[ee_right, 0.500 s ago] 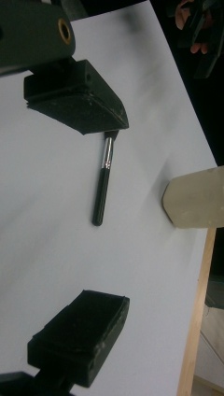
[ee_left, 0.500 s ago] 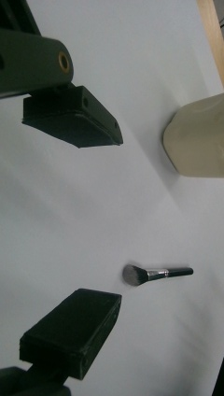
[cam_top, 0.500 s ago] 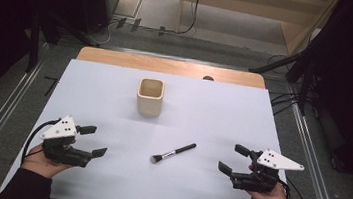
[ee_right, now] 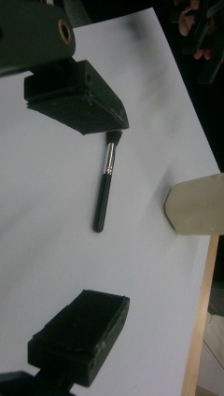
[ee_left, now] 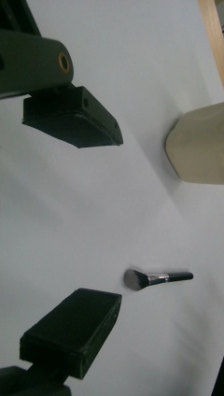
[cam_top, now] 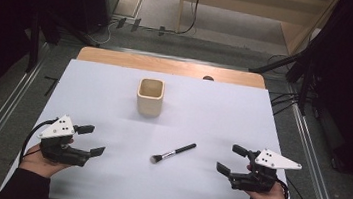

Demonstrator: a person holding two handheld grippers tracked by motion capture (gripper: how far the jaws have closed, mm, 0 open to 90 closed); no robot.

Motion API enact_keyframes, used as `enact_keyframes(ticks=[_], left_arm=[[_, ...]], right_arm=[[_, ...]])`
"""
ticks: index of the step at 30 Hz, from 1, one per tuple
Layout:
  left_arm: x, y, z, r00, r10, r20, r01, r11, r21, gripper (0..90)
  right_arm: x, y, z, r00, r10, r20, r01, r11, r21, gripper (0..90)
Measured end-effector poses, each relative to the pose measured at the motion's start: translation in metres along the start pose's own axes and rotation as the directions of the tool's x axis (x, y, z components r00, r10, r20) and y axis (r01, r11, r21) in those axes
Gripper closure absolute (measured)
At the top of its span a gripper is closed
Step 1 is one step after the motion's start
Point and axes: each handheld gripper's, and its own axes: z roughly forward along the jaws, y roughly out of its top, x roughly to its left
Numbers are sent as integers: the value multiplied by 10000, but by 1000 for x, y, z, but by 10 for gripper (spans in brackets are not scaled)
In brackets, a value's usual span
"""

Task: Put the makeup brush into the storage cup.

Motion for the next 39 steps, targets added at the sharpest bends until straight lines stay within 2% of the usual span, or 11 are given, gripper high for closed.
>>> enact_keyframes(ticks=[39], left_arm=[[0,0,-1,10000,23,-20,-23,10000,-51,203]], right_arm=[[0,0,1,10000,19,-64,-18,10000,59,145]])
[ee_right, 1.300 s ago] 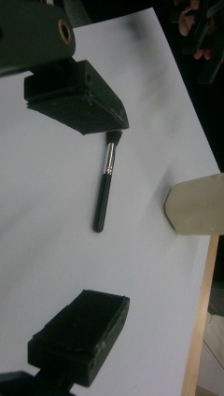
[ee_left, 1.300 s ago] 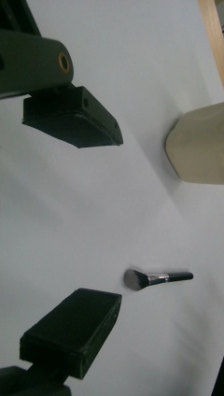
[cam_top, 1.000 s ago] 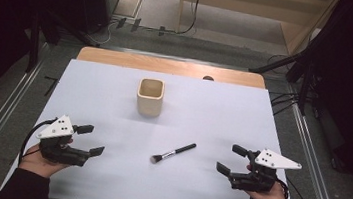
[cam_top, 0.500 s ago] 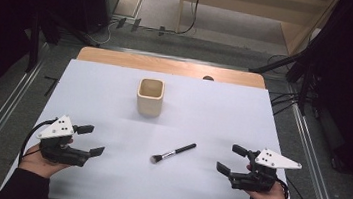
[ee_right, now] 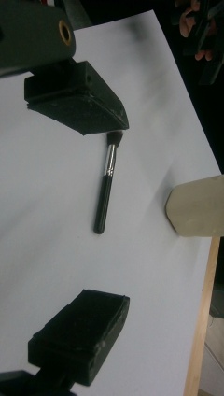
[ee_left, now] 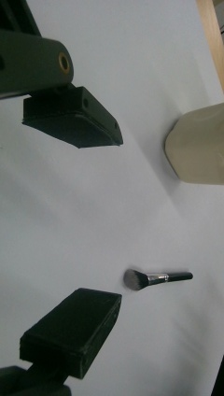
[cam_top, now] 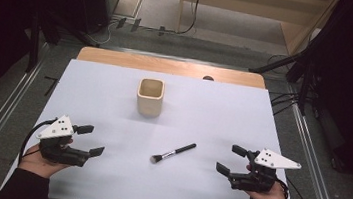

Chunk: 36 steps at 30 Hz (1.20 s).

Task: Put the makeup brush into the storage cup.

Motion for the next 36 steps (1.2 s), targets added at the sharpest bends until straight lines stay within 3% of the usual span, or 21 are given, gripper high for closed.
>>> enact_keyframes(ticks=[22,31,36], left_arm=[[-7,9,12,9995,90,291,-96,9997,213,205],[-14,18,24,9981,444,416,-463,9979,449,204],[-16,20,27,9976,418,558,-442,9981,422,204]], right_arm=[[0,-1,2,10000,-75,-53,75,10000,52,146],[0,-1,1,10000,-34,-50,34,10000,36,146],[0,-1,1,10000,-40,-65,40,10000,36,147]])
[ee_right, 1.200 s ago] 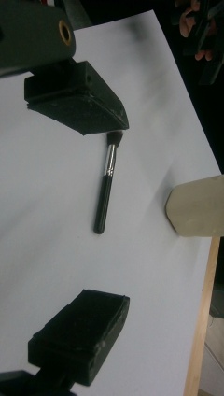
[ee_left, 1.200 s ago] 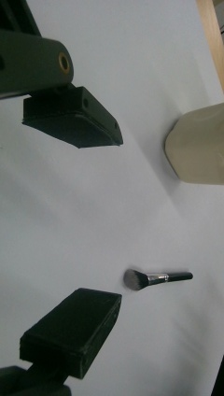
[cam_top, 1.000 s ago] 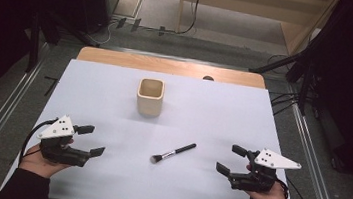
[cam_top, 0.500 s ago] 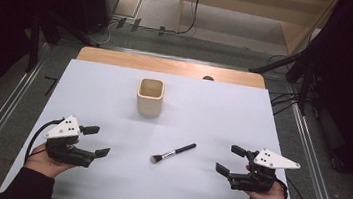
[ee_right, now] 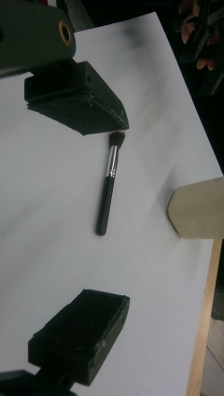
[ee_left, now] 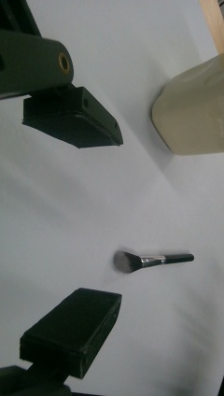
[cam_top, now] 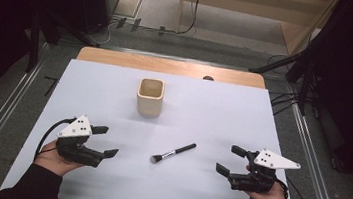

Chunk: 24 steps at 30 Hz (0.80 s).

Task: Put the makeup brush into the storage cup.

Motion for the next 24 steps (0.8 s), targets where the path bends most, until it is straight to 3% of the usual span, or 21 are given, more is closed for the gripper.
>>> enact_keyframes(ticks=[24], left_arm=[[-7,23,15,9990,297,322,-298,9996,7,204]], right_arm=[[-1,-1,3,9999,84,-90,-83,9999,81,147]])
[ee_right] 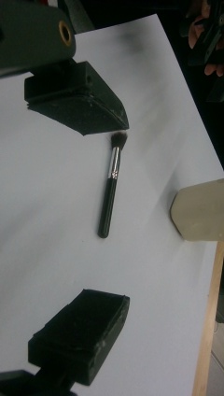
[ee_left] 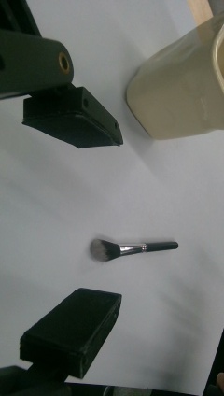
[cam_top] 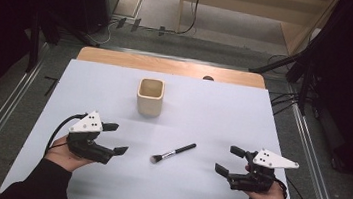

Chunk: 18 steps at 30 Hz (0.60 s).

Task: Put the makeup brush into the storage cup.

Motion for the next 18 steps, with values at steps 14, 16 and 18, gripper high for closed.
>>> enact_keyframes(ticks=[14,16,18], left_arm=[[-9,12,19,9993,305,213,-305,9995,10,204],[-10,13,22,9993,287,252,-286,9996,-21,204],[-11,15,24,9991,316,293,-315,9995,-18,204]], right_arm=[[1,1,-1,10000,24,-60,-25,10000,-46,147],[1,1,-1,10000,15,-68,-15,10000,-55,147],[1,1,-1,10000,16,-62,-16,10000,-54,147]])
